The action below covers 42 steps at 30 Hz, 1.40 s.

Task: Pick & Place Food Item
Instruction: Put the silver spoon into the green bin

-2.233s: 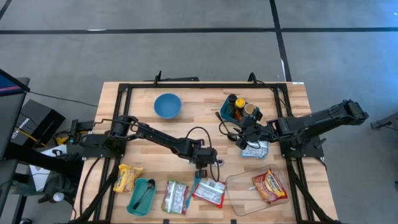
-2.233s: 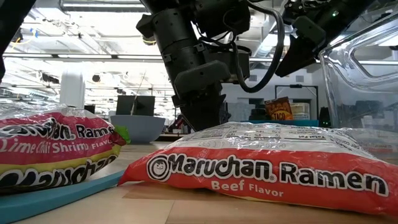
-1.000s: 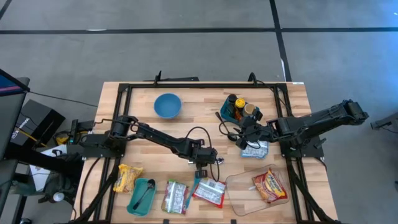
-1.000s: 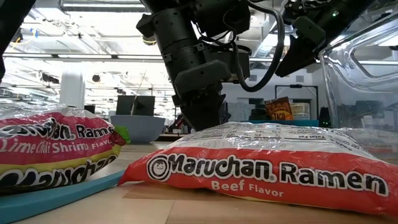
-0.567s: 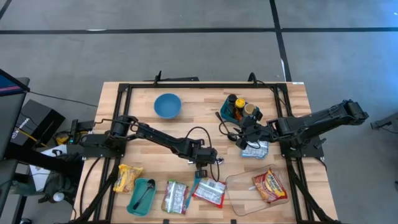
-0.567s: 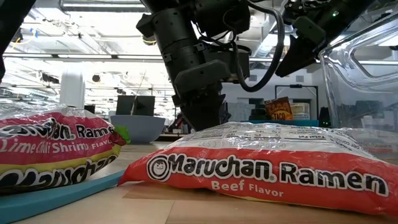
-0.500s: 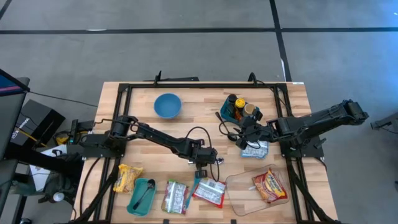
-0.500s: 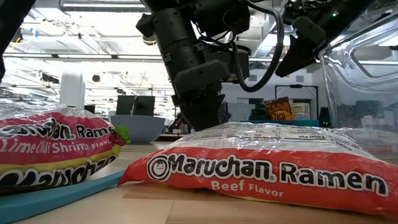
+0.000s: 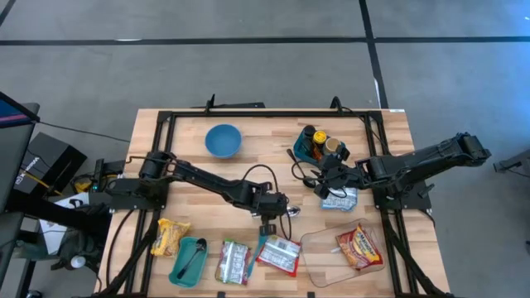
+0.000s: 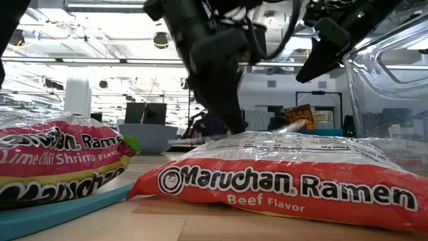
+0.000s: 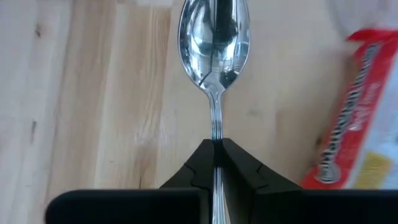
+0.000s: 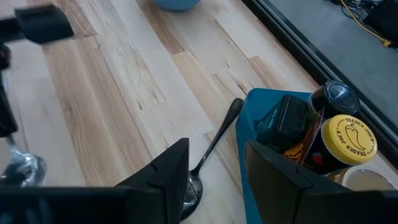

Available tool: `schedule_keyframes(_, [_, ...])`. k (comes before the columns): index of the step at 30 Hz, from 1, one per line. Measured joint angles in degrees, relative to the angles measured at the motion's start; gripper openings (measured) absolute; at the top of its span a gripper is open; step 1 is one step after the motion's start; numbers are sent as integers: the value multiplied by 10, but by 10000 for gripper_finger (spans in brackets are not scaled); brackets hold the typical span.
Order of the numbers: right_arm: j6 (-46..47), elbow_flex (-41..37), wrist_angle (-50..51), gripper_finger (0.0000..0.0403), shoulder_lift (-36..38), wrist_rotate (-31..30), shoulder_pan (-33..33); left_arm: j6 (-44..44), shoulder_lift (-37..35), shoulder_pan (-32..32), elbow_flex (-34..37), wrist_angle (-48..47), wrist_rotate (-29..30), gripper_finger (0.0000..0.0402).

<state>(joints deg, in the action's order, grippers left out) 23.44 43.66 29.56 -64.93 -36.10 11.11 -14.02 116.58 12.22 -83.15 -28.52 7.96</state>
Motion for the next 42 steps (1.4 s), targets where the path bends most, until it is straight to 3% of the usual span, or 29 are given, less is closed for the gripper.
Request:
schedule_keyframes(13, [0, 0, 0, 150, 0, 0, 0, -25, -104, 42, 1, -49, 1, 8])
schedule_keyframes(20, [0, 0, 0, 150, 0, 0, 0, -84, -189, 85, 53, -51, 7, 8])
schedule_keyframes(33, [0, 0, 0, 150, 0, 0, 0, -335, -360, 192, 221, -50, 99, 10])
schedule_keyframes(42, [1, 0, -1, 150, 0, 0, 0, -475, -385, 259, 277, -48, 109, 9])
